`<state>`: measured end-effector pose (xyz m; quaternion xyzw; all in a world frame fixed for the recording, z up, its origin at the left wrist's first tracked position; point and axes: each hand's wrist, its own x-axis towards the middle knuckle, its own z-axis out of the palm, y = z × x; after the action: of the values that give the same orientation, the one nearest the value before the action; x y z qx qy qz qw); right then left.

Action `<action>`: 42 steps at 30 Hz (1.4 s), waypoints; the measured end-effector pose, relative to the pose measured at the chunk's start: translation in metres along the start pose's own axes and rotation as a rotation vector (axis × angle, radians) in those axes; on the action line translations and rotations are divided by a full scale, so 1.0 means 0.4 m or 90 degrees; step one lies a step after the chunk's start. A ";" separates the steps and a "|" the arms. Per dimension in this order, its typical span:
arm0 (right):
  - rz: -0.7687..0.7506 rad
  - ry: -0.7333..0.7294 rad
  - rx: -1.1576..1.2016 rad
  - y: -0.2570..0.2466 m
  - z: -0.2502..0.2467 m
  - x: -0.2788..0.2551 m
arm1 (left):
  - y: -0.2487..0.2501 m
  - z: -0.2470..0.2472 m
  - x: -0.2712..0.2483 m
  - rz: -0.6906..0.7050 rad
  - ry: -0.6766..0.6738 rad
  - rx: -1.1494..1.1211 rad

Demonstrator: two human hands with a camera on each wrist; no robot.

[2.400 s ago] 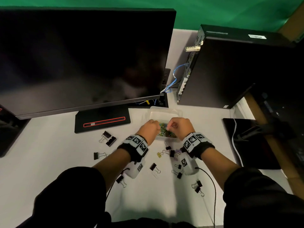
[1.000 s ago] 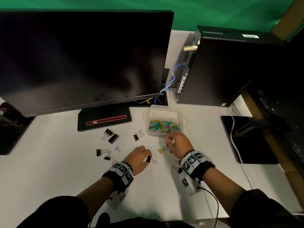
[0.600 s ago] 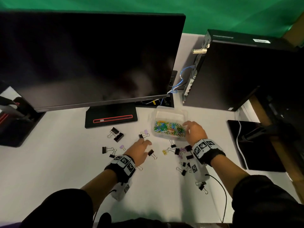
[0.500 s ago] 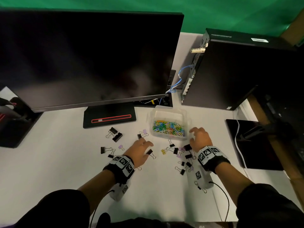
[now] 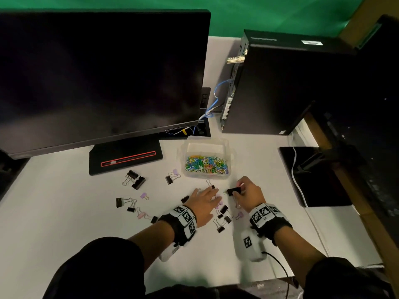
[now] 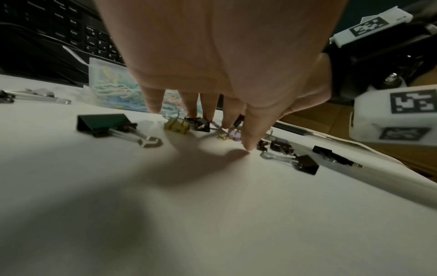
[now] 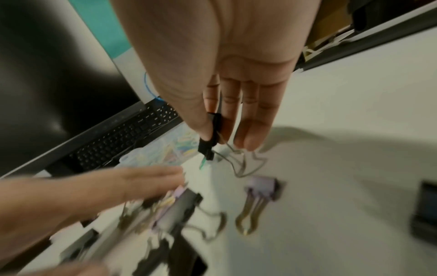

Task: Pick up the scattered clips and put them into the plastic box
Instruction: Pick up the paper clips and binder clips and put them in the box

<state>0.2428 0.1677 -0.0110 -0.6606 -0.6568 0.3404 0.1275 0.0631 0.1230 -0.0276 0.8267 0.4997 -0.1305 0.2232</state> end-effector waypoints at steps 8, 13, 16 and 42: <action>-0.048 0.017 0.046 0.038 -0.057 0.024 | -0.054 0.013 -0.051 -0.035 0.014 -0.041; 0.012 0.044 0.004 0.057 -0.043 0.027 | -0.070 -0.002 -0.058 -0.045 0.037 -0.064; 0.047 0.030 -0.005 0.068 -0.030 0.018 | -0.056 -0.017 -0.041 -0.040 0.041 -0.070; 0.011 -0.172 -0.012 0.161 -0.072 -0.130 | 0.047 -0.077 0.177 -0.085 0.064 -0.012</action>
<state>0.3156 0.1192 -0.0147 -0.6154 -0.6656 0.4213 0.0291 0.1124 0.1854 -0.0274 0.7950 0.5655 -0.0986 0.1961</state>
